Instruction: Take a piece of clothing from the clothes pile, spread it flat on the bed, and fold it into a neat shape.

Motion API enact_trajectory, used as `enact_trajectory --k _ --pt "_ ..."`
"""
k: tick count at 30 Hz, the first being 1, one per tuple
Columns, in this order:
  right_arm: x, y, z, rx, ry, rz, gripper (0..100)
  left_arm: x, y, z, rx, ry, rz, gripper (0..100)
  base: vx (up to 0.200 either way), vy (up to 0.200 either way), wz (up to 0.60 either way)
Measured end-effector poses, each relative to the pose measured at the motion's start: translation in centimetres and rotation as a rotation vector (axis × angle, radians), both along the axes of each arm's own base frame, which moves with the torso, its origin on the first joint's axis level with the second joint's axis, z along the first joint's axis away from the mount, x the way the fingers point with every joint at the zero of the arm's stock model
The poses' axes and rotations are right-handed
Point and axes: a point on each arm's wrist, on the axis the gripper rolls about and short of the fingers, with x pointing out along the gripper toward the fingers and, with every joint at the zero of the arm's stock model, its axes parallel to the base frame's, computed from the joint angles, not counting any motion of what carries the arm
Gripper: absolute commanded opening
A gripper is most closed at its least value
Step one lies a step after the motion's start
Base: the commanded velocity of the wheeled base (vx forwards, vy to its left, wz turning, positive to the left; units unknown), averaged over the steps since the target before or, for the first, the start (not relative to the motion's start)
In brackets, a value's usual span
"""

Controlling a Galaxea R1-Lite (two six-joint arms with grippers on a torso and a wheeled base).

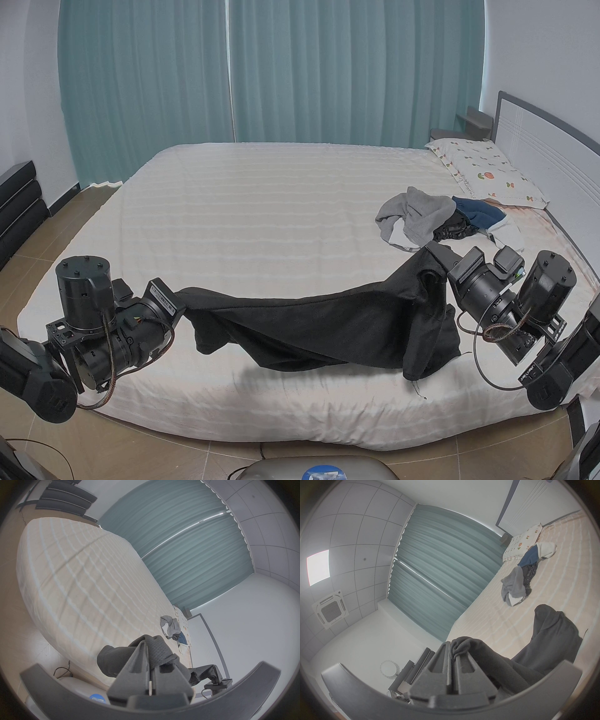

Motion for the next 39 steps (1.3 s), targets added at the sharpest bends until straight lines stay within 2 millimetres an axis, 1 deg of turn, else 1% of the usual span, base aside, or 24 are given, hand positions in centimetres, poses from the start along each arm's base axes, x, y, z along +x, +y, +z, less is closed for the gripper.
enact_trajectory --k 12,23,30,35,39 --pt "0.0 0.0 0.2 0.005 -0.005 0.000 0 0.0 0.0 0.0 0.004 -0.001 0.004 0 0.000 0.200 0.00" --pt "-0.2 0.0 0.3 0.002 -0.010 0.000 0 0.1 0.0 -0.1 0.003 0.002 -0.002 0 0.000 0.000 0.00" --pt "-0.7 -0.2 1.0 0.010 -0.031 0.003 0 0.0 0.0 0.0 0.004 -0.002 -0.001 0 0.000 0.000 0.00" --pt "-1.3 -0.4 1.8 0.009 -0.064 0.007 0 0.0 0.0 0.2 0.003 -0.008 -0.001 0 -0.200 0.000 0.00" --pt "-2.1 -0.6 2.8 -0.038 -0.120 0.001 0 -0.4 0.1 0.7 -0.007 -0.028 -0.006 0 -0.200 0.000 0.00"
